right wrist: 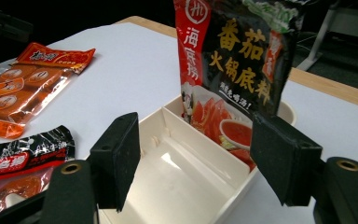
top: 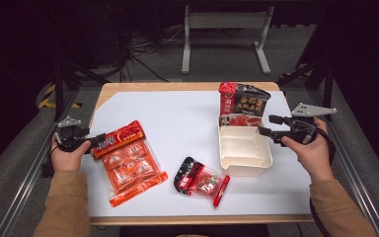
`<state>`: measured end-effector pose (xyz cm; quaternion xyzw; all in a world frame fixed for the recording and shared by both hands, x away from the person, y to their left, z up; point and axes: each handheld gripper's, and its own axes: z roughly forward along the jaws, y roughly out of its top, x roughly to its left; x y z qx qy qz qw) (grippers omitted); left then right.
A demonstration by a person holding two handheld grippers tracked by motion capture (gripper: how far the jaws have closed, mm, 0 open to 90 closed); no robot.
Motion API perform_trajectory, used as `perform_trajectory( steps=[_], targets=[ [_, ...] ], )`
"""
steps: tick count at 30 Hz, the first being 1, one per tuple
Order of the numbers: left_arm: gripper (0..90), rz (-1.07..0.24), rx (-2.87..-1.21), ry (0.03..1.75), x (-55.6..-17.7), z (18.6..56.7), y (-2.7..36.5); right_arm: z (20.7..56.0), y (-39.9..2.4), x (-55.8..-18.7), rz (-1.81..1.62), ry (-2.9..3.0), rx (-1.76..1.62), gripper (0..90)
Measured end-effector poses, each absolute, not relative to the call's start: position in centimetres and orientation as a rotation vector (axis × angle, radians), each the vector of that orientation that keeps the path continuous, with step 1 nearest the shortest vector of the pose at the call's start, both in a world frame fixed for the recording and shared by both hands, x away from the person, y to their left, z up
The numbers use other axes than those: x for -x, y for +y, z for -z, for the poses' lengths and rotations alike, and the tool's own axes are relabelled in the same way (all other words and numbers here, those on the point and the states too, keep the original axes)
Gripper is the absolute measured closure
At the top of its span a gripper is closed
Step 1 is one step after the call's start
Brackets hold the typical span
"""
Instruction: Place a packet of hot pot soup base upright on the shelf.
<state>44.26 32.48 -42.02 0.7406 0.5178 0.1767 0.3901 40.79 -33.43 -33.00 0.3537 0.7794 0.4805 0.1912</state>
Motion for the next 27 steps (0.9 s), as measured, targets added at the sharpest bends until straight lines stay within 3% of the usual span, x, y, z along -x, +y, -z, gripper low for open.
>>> perform_trajectory(
  steps=[19, 27],
  targets=[
    [23.8, -0.345, -1.88, 1.438, -44.9, 43.9, 33.5, 33.3, -32.4, -41.1, -1.361, 2.227, -0.979, 33.6],
    [28.5, -0.251, -1.908, 1.437, -45.2, 44.7, 33.3, 33.5, -32.3, -41.1, -1.365, 2.233, -0.985, 33.6]
  ],
)
